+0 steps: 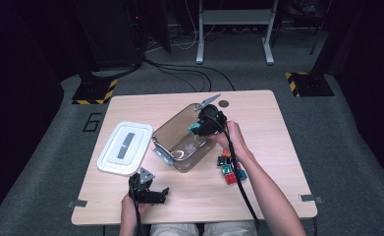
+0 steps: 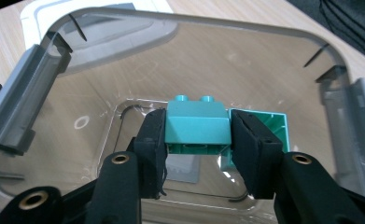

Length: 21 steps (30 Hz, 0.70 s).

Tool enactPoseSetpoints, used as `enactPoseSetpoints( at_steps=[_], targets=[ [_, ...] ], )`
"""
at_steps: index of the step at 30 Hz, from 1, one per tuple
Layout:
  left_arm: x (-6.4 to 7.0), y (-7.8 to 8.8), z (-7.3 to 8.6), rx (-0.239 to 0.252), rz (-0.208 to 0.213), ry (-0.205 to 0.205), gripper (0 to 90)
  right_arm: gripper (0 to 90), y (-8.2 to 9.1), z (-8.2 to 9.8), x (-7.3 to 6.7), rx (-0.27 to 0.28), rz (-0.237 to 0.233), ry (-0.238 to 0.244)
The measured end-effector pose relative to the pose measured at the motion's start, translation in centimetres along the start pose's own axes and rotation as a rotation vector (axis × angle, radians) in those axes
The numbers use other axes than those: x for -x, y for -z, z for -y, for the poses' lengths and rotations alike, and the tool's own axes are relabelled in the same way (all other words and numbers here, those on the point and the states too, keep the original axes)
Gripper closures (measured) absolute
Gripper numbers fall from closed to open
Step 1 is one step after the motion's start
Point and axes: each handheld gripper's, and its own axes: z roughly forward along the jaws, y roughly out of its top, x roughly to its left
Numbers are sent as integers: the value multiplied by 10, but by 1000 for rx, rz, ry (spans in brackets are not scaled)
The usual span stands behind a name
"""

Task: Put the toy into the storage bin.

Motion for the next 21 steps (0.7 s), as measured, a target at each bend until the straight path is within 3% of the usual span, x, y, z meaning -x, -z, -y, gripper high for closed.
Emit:
enactPoseSetpoints(
  at_steps=[5, 14, 17, 21],
  targets=[
    [0, 0, 0, -1, 1, -1, 8, 566, -15, 0, -4, -26, -15, -6],
    [0, 1, 0, -8, 5, -3, 8, 558, -26, 3, -6, -49, -22, -21],
    [0, 1, 0, -8, 5, -3, 8, 424, -26, 5, -4, -48, -38, -31],
    [0, 1, 0, -8, 5, -2, 8, 323, -24, 7, -2, -39, -44, -24]
  ],
)
